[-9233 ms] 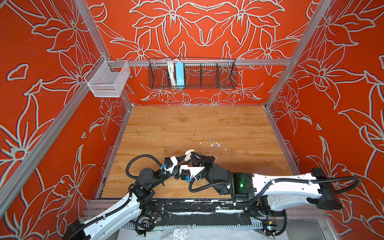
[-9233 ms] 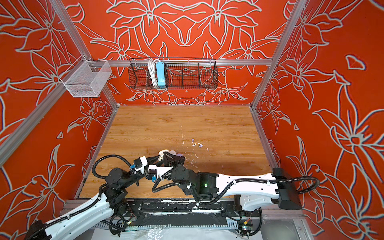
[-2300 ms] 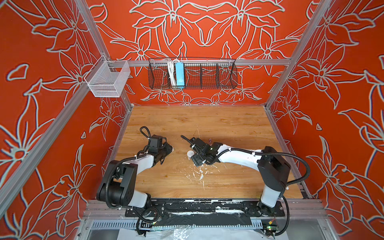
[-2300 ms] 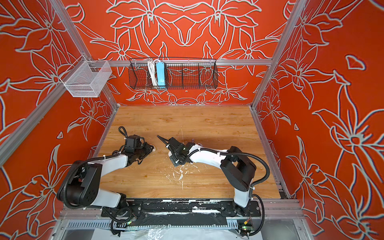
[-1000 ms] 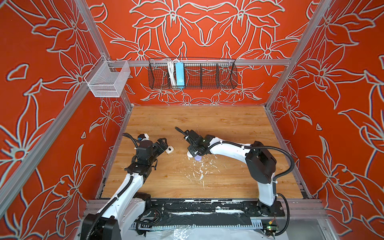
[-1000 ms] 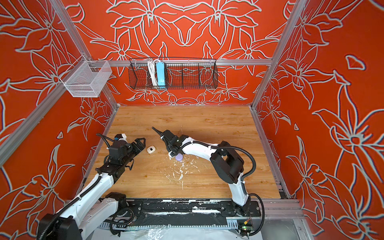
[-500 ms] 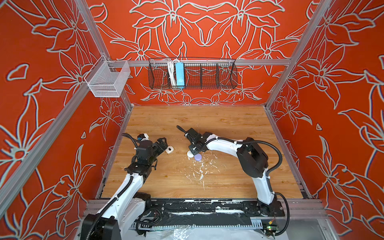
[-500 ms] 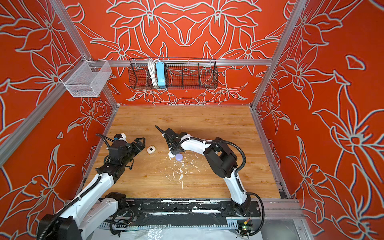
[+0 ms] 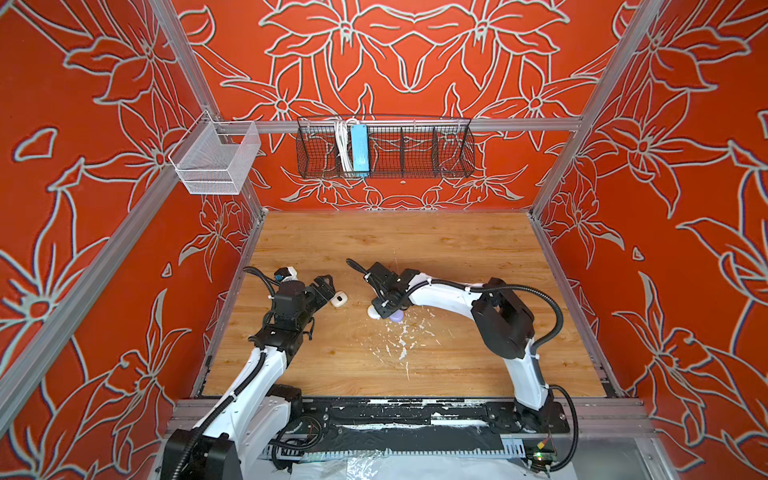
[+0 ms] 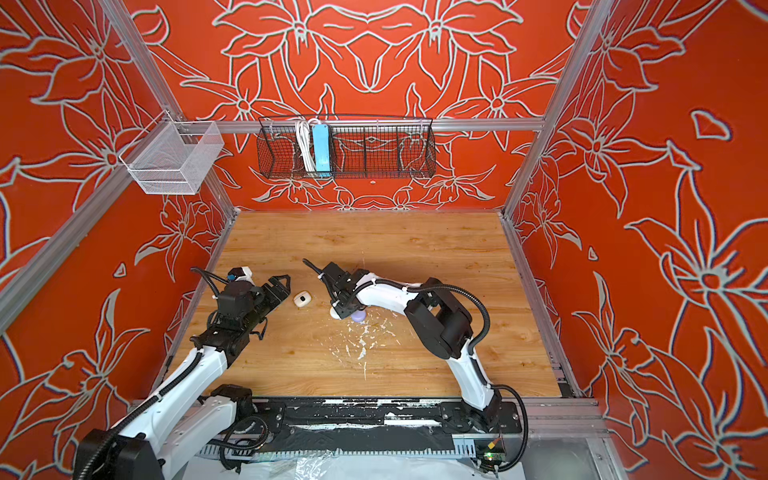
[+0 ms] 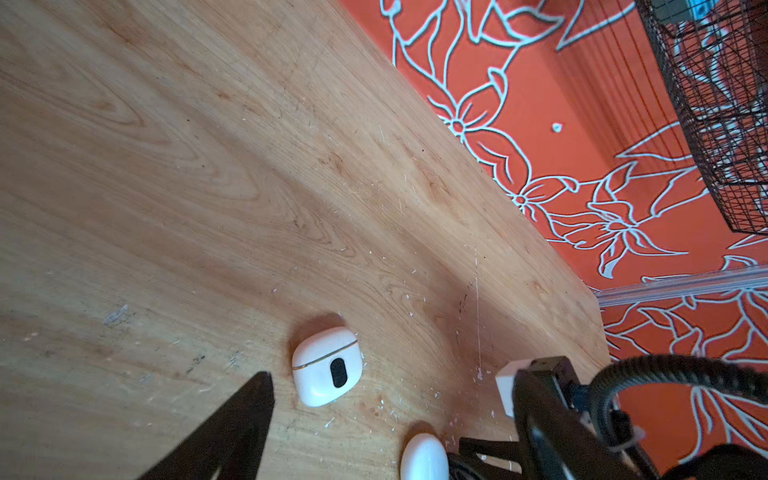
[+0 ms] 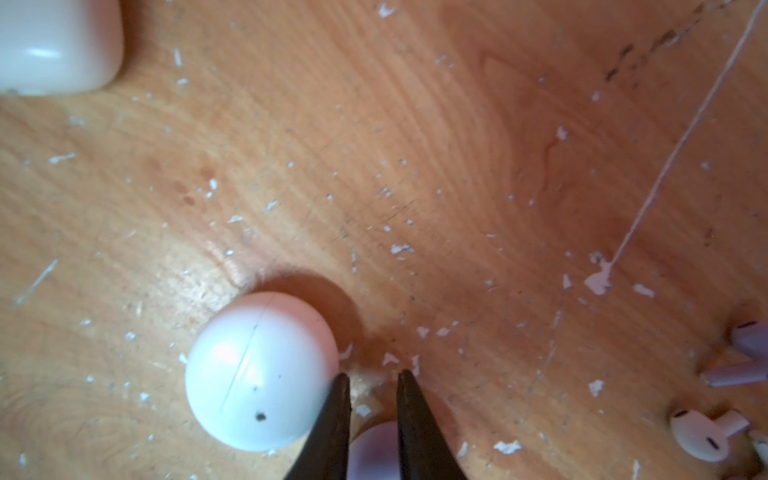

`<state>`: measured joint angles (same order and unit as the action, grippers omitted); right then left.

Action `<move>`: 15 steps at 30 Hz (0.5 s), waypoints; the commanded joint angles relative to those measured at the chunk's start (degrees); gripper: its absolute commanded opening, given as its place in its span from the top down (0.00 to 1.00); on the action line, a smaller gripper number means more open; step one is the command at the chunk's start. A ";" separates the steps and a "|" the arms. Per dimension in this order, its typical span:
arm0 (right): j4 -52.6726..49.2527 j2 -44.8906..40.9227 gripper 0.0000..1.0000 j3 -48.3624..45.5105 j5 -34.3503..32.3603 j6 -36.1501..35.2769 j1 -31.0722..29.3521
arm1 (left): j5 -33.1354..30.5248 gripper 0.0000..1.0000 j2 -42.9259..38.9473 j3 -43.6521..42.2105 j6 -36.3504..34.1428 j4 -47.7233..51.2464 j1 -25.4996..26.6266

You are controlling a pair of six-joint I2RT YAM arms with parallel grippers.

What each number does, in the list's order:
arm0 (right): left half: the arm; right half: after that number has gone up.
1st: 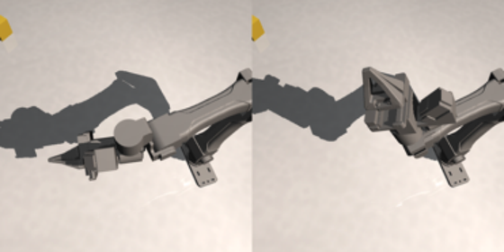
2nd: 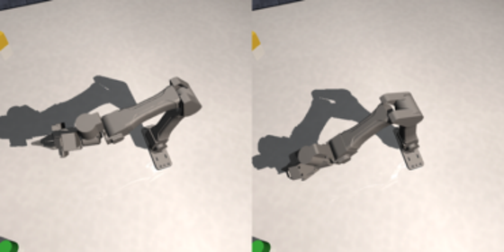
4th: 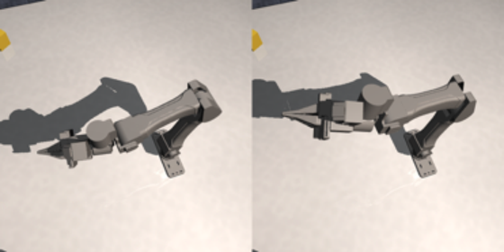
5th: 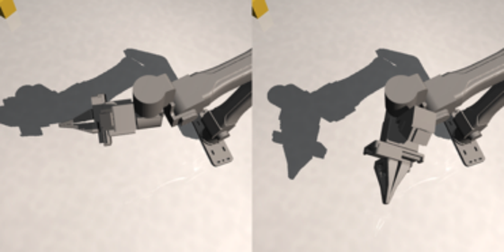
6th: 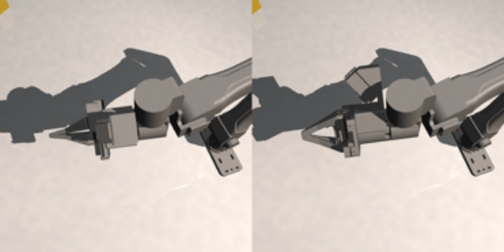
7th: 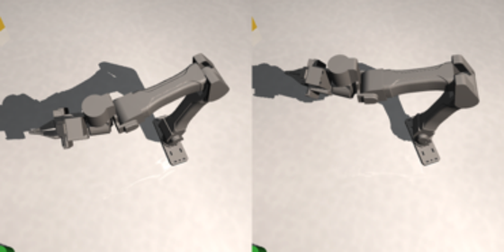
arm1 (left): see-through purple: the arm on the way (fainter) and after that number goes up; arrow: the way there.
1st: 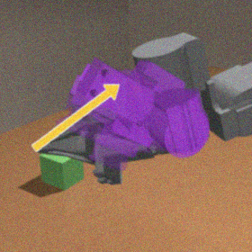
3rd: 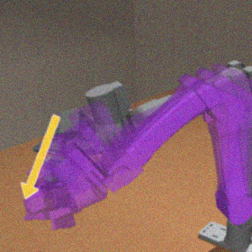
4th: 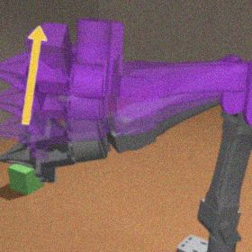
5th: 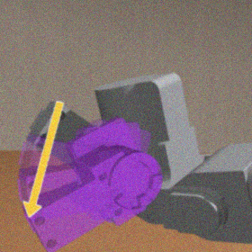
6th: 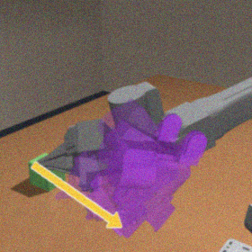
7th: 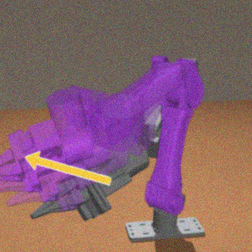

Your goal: Insert the wireless bluetooth earbuds into the charging case

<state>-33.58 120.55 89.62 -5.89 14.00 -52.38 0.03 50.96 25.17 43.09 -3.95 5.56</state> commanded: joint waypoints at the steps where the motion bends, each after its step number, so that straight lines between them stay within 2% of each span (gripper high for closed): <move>1: -1.73 -0.92 0.77 -0.37 0.78 1.51 -1.59 | -0.47 0.11 -0.61 -0.38 0.15 -0.81 -0.29; 6: -0.20 -1.51 0.77 -1.32 3.22 2.50 -3.54 | -2.21 0.10 -0.70 -1.20 1.38 -0.97 -0.33; 9: 1.09 -1.37 0.77 -1.52 3.99 2.68 -4.69 | -9.35 0.04 -1.48 -2.71 6.20 1.83 -0.42; 15: 2.82 -1.30 0.77 -1.25 5.70 2.90 -6.06 | -19.26 0.05 -6.02 -4.35 13.22 7.22 -0.38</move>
<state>-31.83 120.53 88.97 -1.67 15.73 -57.87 -11.60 47.09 20.60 51.09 -0.21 5.56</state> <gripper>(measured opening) 0.234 0.957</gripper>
